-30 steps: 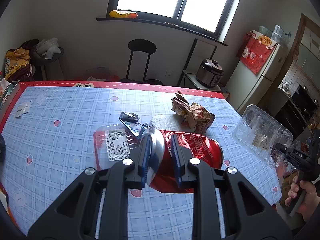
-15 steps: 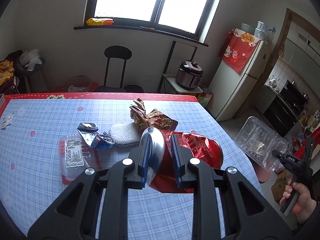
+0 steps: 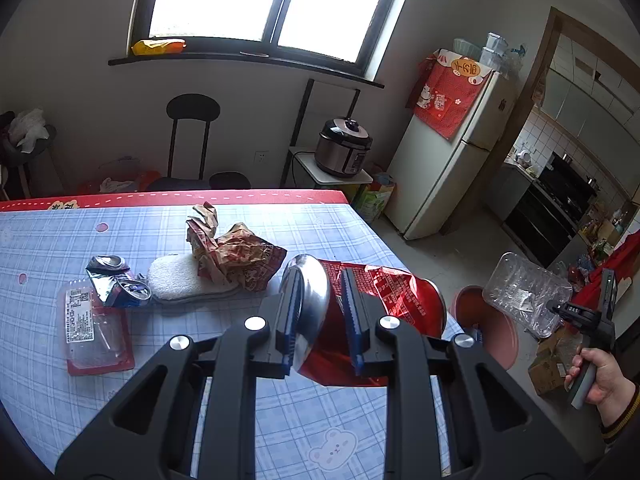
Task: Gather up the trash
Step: 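Carry the tray over the bin and open the right gripper while the left gripper holds the can, then lower the red can into the bin and open the left gripper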
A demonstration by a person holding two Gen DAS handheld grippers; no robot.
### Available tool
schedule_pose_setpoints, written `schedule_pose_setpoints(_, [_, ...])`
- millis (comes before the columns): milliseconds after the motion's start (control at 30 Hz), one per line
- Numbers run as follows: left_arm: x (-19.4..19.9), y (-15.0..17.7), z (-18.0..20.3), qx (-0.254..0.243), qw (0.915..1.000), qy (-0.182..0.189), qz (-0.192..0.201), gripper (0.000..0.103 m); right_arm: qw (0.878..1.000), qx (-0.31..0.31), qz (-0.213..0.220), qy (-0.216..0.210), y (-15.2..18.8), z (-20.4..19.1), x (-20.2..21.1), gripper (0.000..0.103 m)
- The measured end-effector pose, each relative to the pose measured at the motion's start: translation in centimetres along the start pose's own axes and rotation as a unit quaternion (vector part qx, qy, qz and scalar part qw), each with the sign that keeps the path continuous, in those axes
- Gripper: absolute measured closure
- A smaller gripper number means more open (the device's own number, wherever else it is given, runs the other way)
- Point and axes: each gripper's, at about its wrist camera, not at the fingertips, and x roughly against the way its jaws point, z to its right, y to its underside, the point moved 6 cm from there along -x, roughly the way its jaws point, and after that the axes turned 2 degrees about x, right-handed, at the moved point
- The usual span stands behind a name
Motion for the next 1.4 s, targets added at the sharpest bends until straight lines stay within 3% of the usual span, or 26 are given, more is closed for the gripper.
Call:
schedule_pose_setpoints(200, [-1.5,-0.3,2.6,-0.009,0.9999,0.011,-0.003,0.079,0.998,0.016,-0.028,0.050,-0.4,3.4,-2.3,0.089])
schedule_pose_setpoints(400, [-2.3,-0.7,4.5,-0.020,0.9997,0.016,-0.004,0.079,0.997,0.023,-0.057,0.052,-1.0,3.7,-4.3,0.086])
schedule_pose_setpoints(433, [-2.3,-0.7,4.9,-0.023,0.9996,0.018,-0.004,0.079,0.997,0.025,-0.061,0.044,-1.1,3.5,-4.5,0.080])
schedule_pose_setpoints(500, [-2.4,-0.8,5.5,-0.028,0.9994,0.021,-0.005,0.079,0.998,0.024,-0.057,0.030,-1.6,3.1,-4.3,0.040])
schedule_pose_setpoints(567, [-2.6,-0.8,6.3,-0.033,0.9991,0.024,-0.006,0.079,0.998,0.035,-0.042,0.025,-2.0,2.6,-3.7,0.036])
schedule_pose_setpoints(700, [-3.1,-1.0,8.0,-0.046,0.9983,0.036,-0.008,0.079,0.999,0.039,-0.022,0.008,-2.4,2.3,-1.7,0.011])
schedule_pose_setpoints(767, [-3.4,-1.1,9.3,-0.055,0.9975,0.044,-0.009,0.079,0.999,0.032,-0.017,0.000,-2.6,2.7,-0.6,0.007])
schedule_pose_setpoints(1133, [-7.8,-0.5,20.5,-0.115,0.9862,0.116,-0.027,0.079,1.000,0.001,-0.019,-0.022,-1.3,7.1,3.3,0.006])
schedule_pose_setpoints(1400, [-13.2,2.1,29.6,-0.131,0.9756,0.168,-0.052,0.079,0.999,-0.016,-0.033,-0.003,0.8,11.8,4.0,0.006])
